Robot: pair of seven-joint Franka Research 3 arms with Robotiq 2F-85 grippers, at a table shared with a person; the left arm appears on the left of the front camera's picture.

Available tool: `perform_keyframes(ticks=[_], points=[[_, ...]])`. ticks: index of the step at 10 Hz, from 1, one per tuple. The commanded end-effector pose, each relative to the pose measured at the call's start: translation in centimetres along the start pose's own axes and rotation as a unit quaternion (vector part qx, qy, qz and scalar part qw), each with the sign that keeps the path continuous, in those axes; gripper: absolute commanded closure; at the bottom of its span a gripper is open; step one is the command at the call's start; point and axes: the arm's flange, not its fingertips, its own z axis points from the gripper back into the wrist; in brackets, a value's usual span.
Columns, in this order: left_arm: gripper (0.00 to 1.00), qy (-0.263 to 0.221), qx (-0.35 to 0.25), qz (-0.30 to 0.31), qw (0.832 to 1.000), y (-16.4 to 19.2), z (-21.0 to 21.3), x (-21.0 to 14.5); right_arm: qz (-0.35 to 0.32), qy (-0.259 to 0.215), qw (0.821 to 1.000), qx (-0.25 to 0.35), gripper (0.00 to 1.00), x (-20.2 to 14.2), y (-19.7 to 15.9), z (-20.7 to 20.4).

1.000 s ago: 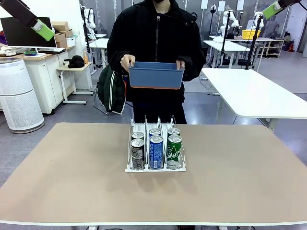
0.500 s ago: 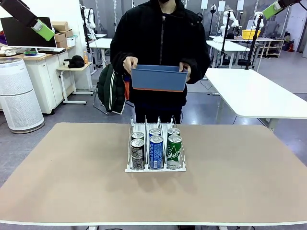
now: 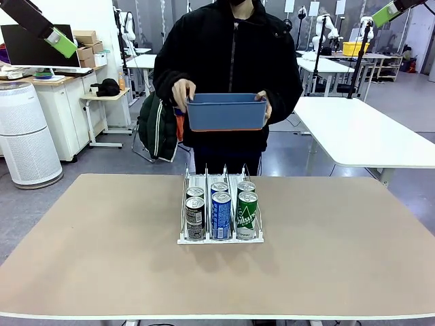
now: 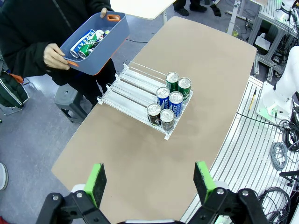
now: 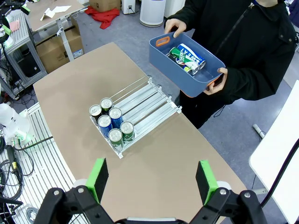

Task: Fill the beverage cans into the dispenser.
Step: Pick up the Ionic drink handed by the human.

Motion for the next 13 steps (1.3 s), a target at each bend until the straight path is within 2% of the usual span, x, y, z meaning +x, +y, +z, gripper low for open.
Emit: perform_keyframes(ticks=[1,13], points=[[0.0,0.003,0.0,0.0,1.0,-0.03,-0.19,0.02,0.0,0.001,1.0,0.001,0.0,-0.02,0.04,-0.01],[0.0,0.003,0.0,0.0,1.0,-0.03,-0.19,0.02,0.0,0.001,1.0,0.001,0.0,-0.02,0.04,-0.01]])
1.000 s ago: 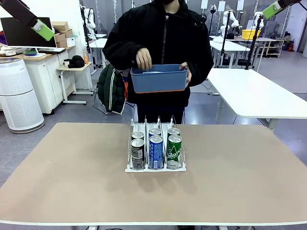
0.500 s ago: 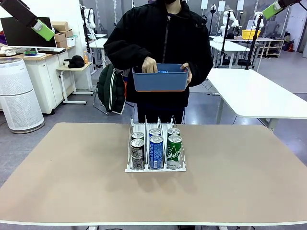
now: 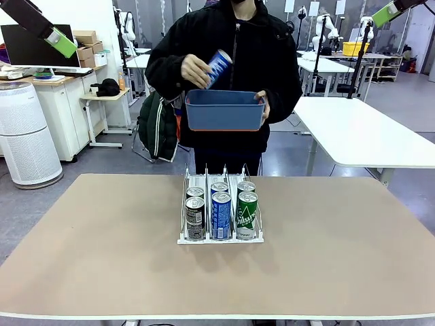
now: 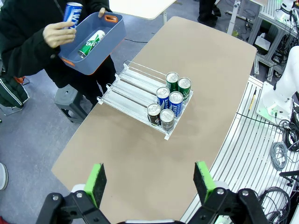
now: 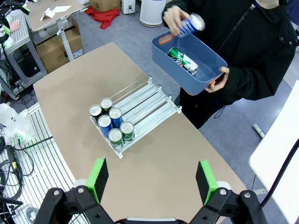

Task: Fill the beverage cans into the dispenser.
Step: Pick up the Ionic drink handed by the human.

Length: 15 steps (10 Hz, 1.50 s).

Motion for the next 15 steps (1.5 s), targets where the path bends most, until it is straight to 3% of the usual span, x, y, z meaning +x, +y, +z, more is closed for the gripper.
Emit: perform_keyframes(ticks=[1,15], points=[[0.0,0.003,0.0,0.0,1.0,-0.03,-0.19,0.02,0.0,0.001,1.0,0.001,0.0,-0.02,0.04,-0.01],[0.0,0.003,0.0,0.0,1.0,-0.03,-0.19,0.02,0.0,0.001,1.0,0.001,0.0,-0.02,0.04,-0.01]])
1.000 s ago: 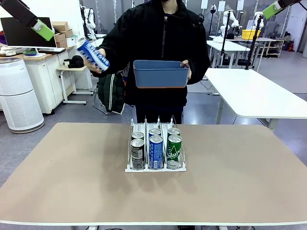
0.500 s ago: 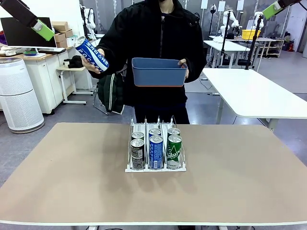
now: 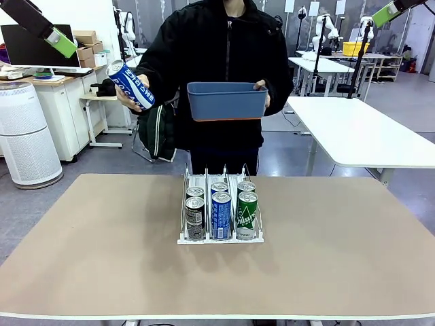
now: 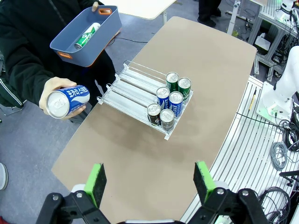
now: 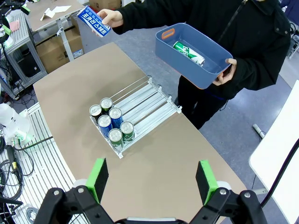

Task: Fill the beverage cans into the dispenser.
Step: Pick up the Ionic drink handed by the human.

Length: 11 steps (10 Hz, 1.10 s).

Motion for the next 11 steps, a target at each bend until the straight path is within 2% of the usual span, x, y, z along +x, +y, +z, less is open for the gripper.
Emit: perform_keyframes(ticks=[1,9,10,11], points=[[0.0,0.003,0.0,0.0,1.0,0.0,-0.2,0.0,0.0,0.001,1.0,0.001,0.0,0.0,0.0,0.0],[0.0,0.0,0.0,0.0,1.0,0.0,0.0,0.0,0.0,0.001,1.0,0.001,0.0,0.0,0.0,0.0],[0.0,0.008,0.032,0.014,0.999,1.0,-0.6,0.2,0.0,0.001,1.0,0.001,0.0,0.0,0.0,0.0],[0.0,0.004,0.038,0.034,0.999,2.1,-1.8,0.6,0.0,0.001,1.0,0.001,0.0,0.0,0.0,0.0]])
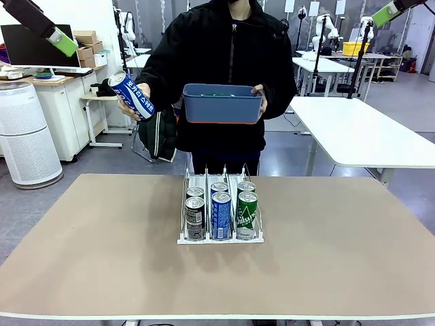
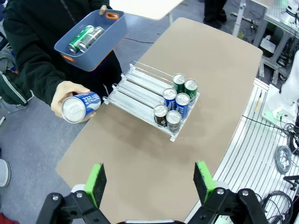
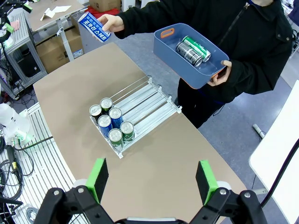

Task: Fill the beverage cans into the dispenser.
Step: Pick up the Ionic drink handed by the human.

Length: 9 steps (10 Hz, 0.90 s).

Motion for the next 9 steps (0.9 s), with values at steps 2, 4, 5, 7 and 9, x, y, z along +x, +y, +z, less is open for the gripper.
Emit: perform_keyframes(ticks=[2,4,5,7,9], points=[[0.0,0.002,0.043,0.021,0.999,3.3,-3.6,0.7,0.0,0.001,1.0,0.001,0.0,0.0,0.0,0.0],[0.0,0.022,0.058,0.012,0.998,6.4,-6.2,0.7,0.0,0.001,1.0,0.001,0.0,0.0,0.0,0.0],[0.0,0.019,0.072,0.013,0.997,7.7,-7.4,0.6,0.0,0.001,1.0,0.001,0.0,0.0,0.0,0.0],[0.0,0.022,0.066,-0.004,0.998,9.8,-9.4,0.3,0.0,0.001,1.0,0.001,0.0,0.0,0.0,0.0],[0.0,0.007,0.06,-0.006,0.998,11.4,-11.6,0.2,0.0,0.001,1.0,0.001,0.0,0.0,0.0,0.0]])
